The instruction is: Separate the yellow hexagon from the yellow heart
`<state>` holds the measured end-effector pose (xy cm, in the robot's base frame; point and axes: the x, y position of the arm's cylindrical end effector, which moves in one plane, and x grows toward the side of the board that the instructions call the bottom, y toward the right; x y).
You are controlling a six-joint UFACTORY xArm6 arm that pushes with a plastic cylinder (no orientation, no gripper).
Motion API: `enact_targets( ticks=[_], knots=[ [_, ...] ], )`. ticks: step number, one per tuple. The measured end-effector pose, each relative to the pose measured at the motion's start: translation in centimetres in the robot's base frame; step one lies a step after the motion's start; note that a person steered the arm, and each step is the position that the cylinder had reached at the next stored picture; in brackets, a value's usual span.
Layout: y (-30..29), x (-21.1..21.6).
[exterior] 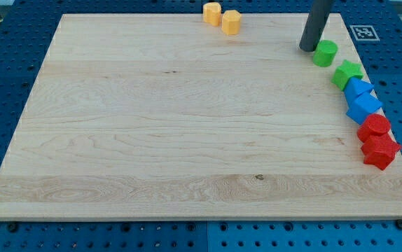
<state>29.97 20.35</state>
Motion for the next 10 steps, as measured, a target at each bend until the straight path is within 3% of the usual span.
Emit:
enact_targets(
  ticks=[3, 6, 8, 10],
  knots=[
    [4.7, 0.8],
    [4.9, 0.8],
    [-3.1, 0.7],
    [-17.8, -0.2]
  ],
)
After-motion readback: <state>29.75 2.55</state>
